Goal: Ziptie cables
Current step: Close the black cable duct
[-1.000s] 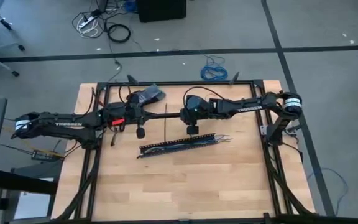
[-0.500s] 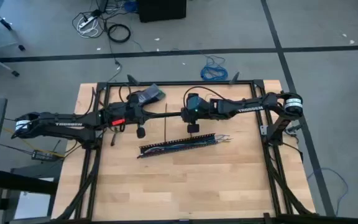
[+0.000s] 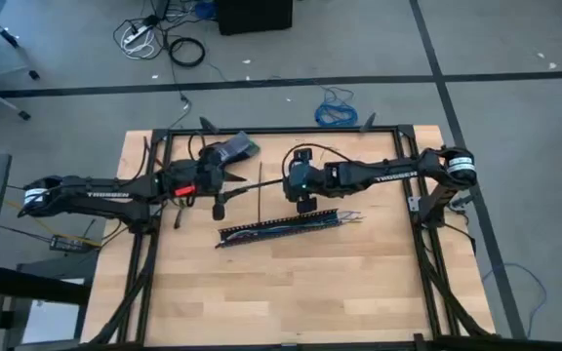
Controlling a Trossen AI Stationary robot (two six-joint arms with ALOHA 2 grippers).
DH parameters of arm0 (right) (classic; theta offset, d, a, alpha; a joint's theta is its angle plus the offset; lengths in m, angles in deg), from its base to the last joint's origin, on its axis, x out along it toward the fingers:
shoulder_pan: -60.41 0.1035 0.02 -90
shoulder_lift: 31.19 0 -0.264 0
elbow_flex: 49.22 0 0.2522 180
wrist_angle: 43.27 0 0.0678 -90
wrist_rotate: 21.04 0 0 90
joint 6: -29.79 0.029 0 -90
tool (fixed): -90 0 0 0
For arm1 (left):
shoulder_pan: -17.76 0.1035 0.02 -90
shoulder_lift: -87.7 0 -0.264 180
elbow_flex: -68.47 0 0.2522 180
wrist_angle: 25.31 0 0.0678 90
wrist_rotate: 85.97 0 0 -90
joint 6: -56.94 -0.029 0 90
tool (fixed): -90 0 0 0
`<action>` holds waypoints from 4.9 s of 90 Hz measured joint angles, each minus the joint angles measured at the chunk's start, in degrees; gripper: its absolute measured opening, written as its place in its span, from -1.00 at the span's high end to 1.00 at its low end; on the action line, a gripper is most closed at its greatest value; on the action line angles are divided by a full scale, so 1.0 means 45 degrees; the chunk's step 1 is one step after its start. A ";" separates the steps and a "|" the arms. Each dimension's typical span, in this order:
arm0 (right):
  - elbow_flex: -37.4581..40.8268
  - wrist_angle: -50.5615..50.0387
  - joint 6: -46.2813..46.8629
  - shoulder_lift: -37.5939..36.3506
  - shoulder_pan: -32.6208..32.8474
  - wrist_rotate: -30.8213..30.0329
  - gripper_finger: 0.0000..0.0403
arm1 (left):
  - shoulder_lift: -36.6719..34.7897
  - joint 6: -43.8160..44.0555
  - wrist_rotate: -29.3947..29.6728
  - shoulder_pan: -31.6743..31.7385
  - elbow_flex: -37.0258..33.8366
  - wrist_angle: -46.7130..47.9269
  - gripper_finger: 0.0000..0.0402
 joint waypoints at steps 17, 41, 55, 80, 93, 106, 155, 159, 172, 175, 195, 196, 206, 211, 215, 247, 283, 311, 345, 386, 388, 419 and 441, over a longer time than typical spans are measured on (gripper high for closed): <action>-0.1411 -0.3208 0.0759 -0.0010 0.0581 -0.1800 0.94 | -0.0944 0.0837 -0.0623 -0.0010 0.0015 0.0839 -0.27; -0.1571 -0.7691 0.5263 -0.0010 0.1674 -0.3702 0.94 | -0.2636 0.2878 -0.3969 -0.0099 0.0019 0.3658 -0.46; -0.1055 -0.9335 0.8869 -0.0005 0.3236 -0.4619 0.94 | -0.2540 0.3605 -0.5075 -0.0713 0.0021 0.3878 -0.45; 0.1351 -0.7510 1.0411 -0.0010 0.5609 -0.7349 0.94 | -0.1500 0.3233 -0.4398 -0.1566 0.0024 0.2449 -0.44; 0.3109 -0.5503 1.0324 -0.0005 0.5916 -0.7552 0.94 | -0.0904 0.3563 -0.3950 -0.1574 -0.0122 0.0768 -0.44; 0.4006 -0.4858 1.0198 -0.0005 0.6125 -0.8301 0.94 | -0.0097 0.4285 -0.3948 -0.1579 -0.0165 -0.0789 -0.44; 0.4511 -0.4284 0.8740 0.0000 0.5419 -0.7534 0.94 | 0.6614 0.5097 -0.3334 -0.1549 -0.0165 -0.7495 -0.44; 0.4510 -0.4005 0.8736 0.0000 0.5372 -0.7500 0.94 | 0.6618 0.4693 -0.2974 -0.1549 -0.0165 -0.7488 -0.44; 0.4510 -0.3372 0.8539 0.0000 0.5344 -0.6909 0.94 | 0.6610 0.2346 -0.1135 -0.1658 -0.0157 -0.7662 -0.44; 0.4510 -0.3167 0.8539 0.0000 0.5313 -0.6681 0.94 | 0.6610 0.1641 -0.0656 -0.1728 -0.0151 -0.7659 -0.43; 0.4510 -0.2803 0.8539 0.0000 0.5290 -0.6284 0.94 | 0.6610 -0.0785 -0.0063 -0.2115 -0.0063 -0.7585 -0.39; 0.4510 -0.2803 0.8539 0.0000 0.5290 -0.6290 0.94 | 0.6610 -0.0807 -0.0066 -0.2139 -0.0044 -0.7535 -0.38; 0.4510 -0.2720 0.8534 0.0000 0.5225 -0.6344 0.94 | 0.6609 -0.1108 -0.0041 -0.2191 0.0133 -0.6926 -0.36; 0.4510 -0.2603 0.8530 0.0000 0.5187 -0.6342 0.94 | 0.6609 -0.1131 0.0072 -0.2191 0.0247 -0.6726 -0.35; 0.4510 -0.2498 0.8534 0.0000 0.5174 -0.6349 0.94 | 0.6679 -0.1153 0.0152 -0.2191 0.0356 -0.6701 -0.33; 0.4083 -0.2476 0.8481 0.0015 0.5159 -0.6236 0.94 | 0.7548 -0.1187 0.0118 -0.2191 0.1351 -0.5838 -0.06; 0.3698 -0.3137 0.8782 0.0011 0.5188 -0.6031 0.94 | 0.7591 -0.1247 -0.0099 -0.2390 0.1472 -0.6225 0.95; 0.2830 -0.2836 0.8994 0.0010 0.5009 -0.4553 0.53 | 0.7573 -0.2016 0.1104 -0.2841 0.1457 -0.6498 1.00; -0.0567 -0.5578 1.0978 0.0003 0.3834 0.1275 -0.15 | 0.7571 -0.5288 0.2333 -0.3459 0.1768 -0.6690 1.00; -0.3429 -0.6232 0.8252 0.0000 0.3260 0.3957 -0.58 | 0.7576 -1.0186 0.5609 -0.5248 0.1962 -0.6676 1.00; -0.3644 -0.6192 0.7869 0.0000 0.3262 0.3899 -0.59 | 0.7576 -1.0436 0.5801 -0.5373 0.1962 -0.6680 1.00; -0.4272 -0.4070 0.7628 -0.0010 0.3344 0.3798 -0.60 | 0.7576 -1.4948 0.8157 -0.6574 0.1962 -0.6290 1.00; -0.4272 -0.5273 0.7216 0.0215 0.2312 0.5494 -0.59 | 0.7576 -1.7167 0.8613 -0.6999 0.1962 -0.6243 1.00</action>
